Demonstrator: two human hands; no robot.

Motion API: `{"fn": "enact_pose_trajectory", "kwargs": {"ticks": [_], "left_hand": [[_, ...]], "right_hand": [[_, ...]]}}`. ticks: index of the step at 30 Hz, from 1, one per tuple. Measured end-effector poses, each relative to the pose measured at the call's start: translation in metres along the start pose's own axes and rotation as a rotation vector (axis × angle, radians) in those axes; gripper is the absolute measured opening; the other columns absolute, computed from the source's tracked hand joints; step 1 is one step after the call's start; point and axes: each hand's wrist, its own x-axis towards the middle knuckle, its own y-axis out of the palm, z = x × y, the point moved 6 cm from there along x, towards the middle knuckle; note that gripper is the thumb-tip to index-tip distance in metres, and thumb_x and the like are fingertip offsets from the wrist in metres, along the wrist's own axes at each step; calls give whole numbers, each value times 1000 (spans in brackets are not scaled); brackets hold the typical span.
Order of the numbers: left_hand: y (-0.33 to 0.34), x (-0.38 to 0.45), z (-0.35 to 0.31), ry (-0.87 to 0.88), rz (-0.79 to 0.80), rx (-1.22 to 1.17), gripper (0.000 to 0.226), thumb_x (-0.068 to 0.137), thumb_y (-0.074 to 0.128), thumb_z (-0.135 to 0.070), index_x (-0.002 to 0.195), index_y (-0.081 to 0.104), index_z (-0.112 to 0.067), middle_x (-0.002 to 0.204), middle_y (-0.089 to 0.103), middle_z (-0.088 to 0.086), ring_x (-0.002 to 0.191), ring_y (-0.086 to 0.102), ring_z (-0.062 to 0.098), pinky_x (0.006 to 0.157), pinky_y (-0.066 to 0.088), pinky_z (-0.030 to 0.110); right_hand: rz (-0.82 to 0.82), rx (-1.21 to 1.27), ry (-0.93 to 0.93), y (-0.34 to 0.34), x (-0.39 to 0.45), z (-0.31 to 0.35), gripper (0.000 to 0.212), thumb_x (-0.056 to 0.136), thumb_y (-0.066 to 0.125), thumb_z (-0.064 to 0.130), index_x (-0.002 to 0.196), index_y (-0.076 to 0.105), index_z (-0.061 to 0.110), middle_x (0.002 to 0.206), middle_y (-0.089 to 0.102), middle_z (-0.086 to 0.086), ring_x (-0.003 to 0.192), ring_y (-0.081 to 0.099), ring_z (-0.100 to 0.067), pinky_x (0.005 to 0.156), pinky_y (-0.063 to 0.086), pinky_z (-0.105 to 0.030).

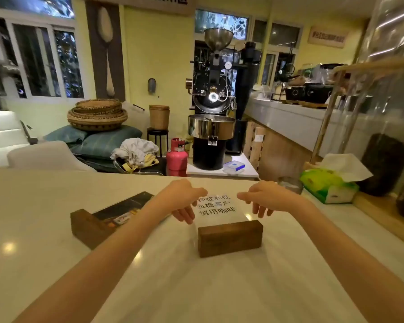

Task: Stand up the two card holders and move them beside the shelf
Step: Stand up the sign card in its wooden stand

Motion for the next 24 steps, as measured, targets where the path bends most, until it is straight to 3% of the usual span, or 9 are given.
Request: {"fn": "enact_pose_trajectory", "kwargs": {"ticks": [4, 8, 10, 14, 17, 20, 24], "left_hand": [[2, 2, 25, -108, -26, 5, 48, 86, 47, -41, 98, 57, 4, 62, 66, 14, 54, 67, 23, 55, 55, 28], [13, 1, 45, -193, 51, -113, 50, 86, 49, -41, 104, 57, 5, 71, 69, 16, 60, 69, 24, 61, 57, 32], [15, 2, 49, -199, 67, -167, 47, 85, 53, -39, 103, 58, 4, 73, 71, 16, 58, 70, 22, 61, 59, 32], [19, 5, 53, -223, 55, -277, 36, 82, 61, -31, 95, 57, 2, 59, 72, 14, 53, 70, 22, 58, 61, 32], [30, 4, 50, -211, 69, -331, 30, 80, 64, -24, 90, 57, 3, 72, 70, 17, 56, 68, 22, 52, 60, 30], [39, 7, 51, -201, 102, -400, 37, 77, 68, -15, 104, 57, 8, 99, 68, 23, 72, 69, 26, 52, 60, 28], [44, 7, 55, -222, 178, -521, 40, 74, 70, -7, 110, 58, 5, 118, 65, 24, 102, 67, 32, 67, 61, 33]], "right_hand": [[32, 160, 90, 16, -4, -12, 49, 86, 50, 46, 105, 59, 2, 88, 64, -11, 69, 61, -20, 63, 54, -29], [37, 287, 153, 30, -5, -23, 41, 84, 55, 43, 102, 58, 6, 79, 57, 0, 68, 56, -14, 50, 53, -22], [16, 351, 180, 33, -4, -28, 37, 83, 58, 41, 97, 58, 7, 78, 56, 0, 68, 55, -13, 53, 51, -22], [-26, 453, 200, 36, -3, -35, 34, 81, 62, 36, 95, 60, 5, 76, 54, -3, 68, 52, -14, 55, 48, -23], [-35, 486, 162, 39, -4, -37, 35, 80, 64, 30, 98, 66, 0, 82, 59, -9, 69, 53, -15, 55, 48, -23], [-43, 545, 131, 40, -4, -38, 27, 79, 65, 24, 97, 70, 4, 82, 65, -7, 67, 55, -13, 55, 46, -21], [-37, 681, 152, 45, -1, -40, 24, 77, 68, 15, 98, 69, 3, 81, 67, -3, 65, 56, -10, 51, 47, -17]]}}
